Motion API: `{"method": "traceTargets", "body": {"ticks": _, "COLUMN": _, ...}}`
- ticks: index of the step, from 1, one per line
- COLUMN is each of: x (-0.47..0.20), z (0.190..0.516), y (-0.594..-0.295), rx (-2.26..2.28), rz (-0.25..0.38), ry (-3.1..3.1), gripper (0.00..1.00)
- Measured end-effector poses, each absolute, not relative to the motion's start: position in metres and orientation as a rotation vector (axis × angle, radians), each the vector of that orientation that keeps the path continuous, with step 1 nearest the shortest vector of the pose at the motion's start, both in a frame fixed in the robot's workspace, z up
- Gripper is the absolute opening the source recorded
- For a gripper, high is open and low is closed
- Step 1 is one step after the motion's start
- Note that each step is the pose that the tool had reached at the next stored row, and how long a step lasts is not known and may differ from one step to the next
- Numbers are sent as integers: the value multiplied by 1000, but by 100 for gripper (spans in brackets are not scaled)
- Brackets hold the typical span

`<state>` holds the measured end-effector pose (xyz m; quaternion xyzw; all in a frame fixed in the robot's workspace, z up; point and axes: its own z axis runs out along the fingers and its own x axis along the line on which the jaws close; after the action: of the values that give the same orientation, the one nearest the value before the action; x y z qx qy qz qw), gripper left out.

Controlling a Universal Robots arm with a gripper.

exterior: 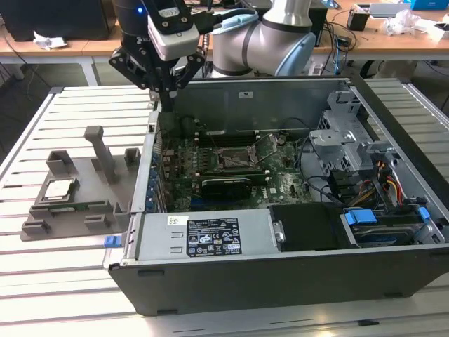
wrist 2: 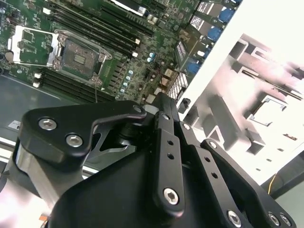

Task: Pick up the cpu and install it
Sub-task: 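Reach for the cpu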

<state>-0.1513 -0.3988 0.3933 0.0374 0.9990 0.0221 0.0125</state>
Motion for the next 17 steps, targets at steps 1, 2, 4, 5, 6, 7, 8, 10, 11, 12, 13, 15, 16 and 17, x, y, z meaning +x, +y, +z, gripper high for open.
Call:
{"method": "traceTargets", "body": {"ticks": 1, "x": -154, "z": 393, "y": -399, "rx": 117, "rz": 69, "ry": 3114, "gripper": 11}}
{"method": "traceTargets", "body": {"ticks": 2, "x": -157, "z": 393, "y": -399, "rx": 117, "rz": 69, "ry": 3114, "gripper": 11}}
{"method": "traceTargets", "body": {"ticks": 4, "x": -159, "z": 393, "y": -399, "rx": 117, "rz": 69, "ry": 3114, "gripper": 11}}
{"method": "traceTargets", "body": {"ticks": 5, "x": -160, "z": 393, "y": -399, "rx": 117, "rz": 69, "ry": 3114, "gripper": 11}}
{"method": "traceTargets", "body": {"ticks": 6, "x": -161, "z": 393, "y": -399, "rx": 117, "rz": 69, "ry": 3114, "gripper": 11}}
{"method": "traceTargets", "body": {"ticks": 7, "x": -164, "z": 393, "y": -399, "rx": 117, "rz": 69, "ry": 3114, "gripper": 11}}
{"method": "traceTargets", "body": {"ticks": 8, "x": -166, "z": 393, "y": -399, "rx": 117, "rz": 69, "ry": 3114, "gripper": 11}}
{"method": "traceTargets", "body": {"ticks": 10, "x": -168, "z": 393, "y": -399, "rx": 117, "rz": 69, "ry": 3114, "gripper": 11}}
{"method": "traceTargets", "body": {"ticks": 11, "x": -170, "z": 393, "y": -399, "rx": 117, "rz": 69, "ry": 3114, "gripper": 11}}
{"method": "traceTargets", "body": {"ticks": 12, "x": -171, "z": 393, "y": -399, "rx": 117, "rz": 69, "ry": 3114, "gripper": 11}}
{"method": "traceTargets", "body": {"ticks": 13, "x": -172, "z": 393, "y": -399, "rx": 117, "rz": 69, "ry": 3114, "gripper": 11}}
{"method": "traceTargets", "body": {"ticks": 15, "x": -175, "z": 393, "y": -399, "rx": 117, "rz": 69, "ry": 3114, "gripper": 11}}
{"method": "traceTargets", "body": {"ticks": 16, "x": -176, "z": 393, "y": -399, "rx": 117, "rz": 69, "ry": 3114, "gripper": 11}}
{"method": "traceTargets", "body": {"ticks": 17, "x": -176, "z": 393, "y": -399, "rx": 117, "rz": 69, "ry": 3114, "gripper": 11}}
